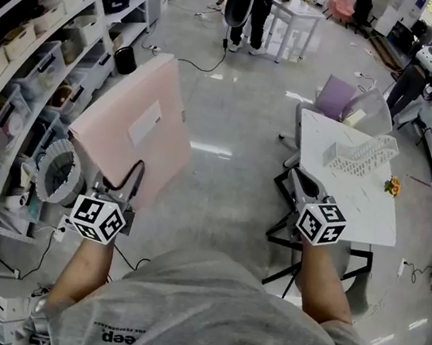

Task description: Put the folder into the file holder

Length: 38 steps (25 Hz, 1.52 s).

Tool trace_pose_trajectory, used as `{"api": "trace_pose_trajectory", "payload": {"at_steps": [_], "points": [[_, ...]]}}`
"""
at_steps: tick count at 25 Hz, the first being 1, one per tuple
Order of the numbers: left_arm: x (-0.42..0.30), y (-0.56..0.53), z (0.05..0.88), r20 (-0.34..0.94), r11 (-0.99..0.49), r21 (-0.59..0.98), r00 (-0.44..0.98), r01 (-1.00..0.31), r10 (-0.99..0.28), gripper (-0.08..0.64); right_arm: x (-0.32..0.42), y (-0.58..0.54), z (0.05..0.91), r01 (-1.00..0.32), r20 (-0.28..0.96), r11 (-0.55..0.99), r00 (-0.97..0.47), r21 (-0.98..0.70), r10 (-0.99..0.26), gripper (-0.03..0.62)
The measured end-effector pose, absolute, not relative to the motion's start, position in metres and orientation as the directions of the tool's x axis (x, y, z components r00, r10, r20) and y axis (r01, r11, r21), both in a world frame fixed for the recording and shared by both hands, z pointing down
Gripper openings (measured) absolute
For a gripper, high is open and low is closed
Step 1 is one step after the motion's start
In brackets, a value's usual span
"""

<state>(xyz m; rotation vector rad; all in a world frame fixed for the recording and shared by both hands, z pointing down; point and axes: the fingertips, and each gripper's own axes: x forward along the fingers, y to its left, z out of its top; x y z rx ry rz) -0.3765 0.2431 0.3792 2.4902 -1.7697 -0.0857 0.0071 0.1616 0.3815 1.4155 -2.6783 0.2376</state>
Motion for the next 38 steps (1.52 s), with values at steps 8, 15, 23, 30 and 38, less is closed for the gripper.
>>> {"api": "trace_pose_trajectory", "payload": {"at_steps": [8,15,23,30,38], "points": [[-0.333,0.251,0.377,-0.002,-0.309,0.106,0.311,-0.945,-0.95,0.19,0.049,0.164,0.382,-0.826,0.159,0.556,-0.563,-0.092,-0.811,0.004],[-0.294,0.257,0.376,-0.01,-0.3,0.112,0.301,-0.947,-0.954,0.19,0.08,0.164,0.379,-0.812,0.144,0.575,-0.584,-0.101,-0.799,0.003],[-0.282,0.239,0.378,-0.006,-0.309,0.106,0.31,-0.945,-0.951,0.19,0.091,0.15,0.384,-0.81,0.136,0.573,-0.586,-0.12,-0.799,0.005],[-0.293,0.184,0.383,-0.016,-0.351,0.12,0.352,-0.929,-0.936,0.19,0.081,0.113,0.385,-0.828,0.148,0.549,-0.561,-0.113,-0.815,0.005],[-0.337,0.074,0.385,-0.046,-0.419,0.138,0.417,-0.897,-0.908,0.19,0.036,0.03,0.379,-0.855,0.148,0.51,-0.519,-0.097,-0.842,0.005]]}}
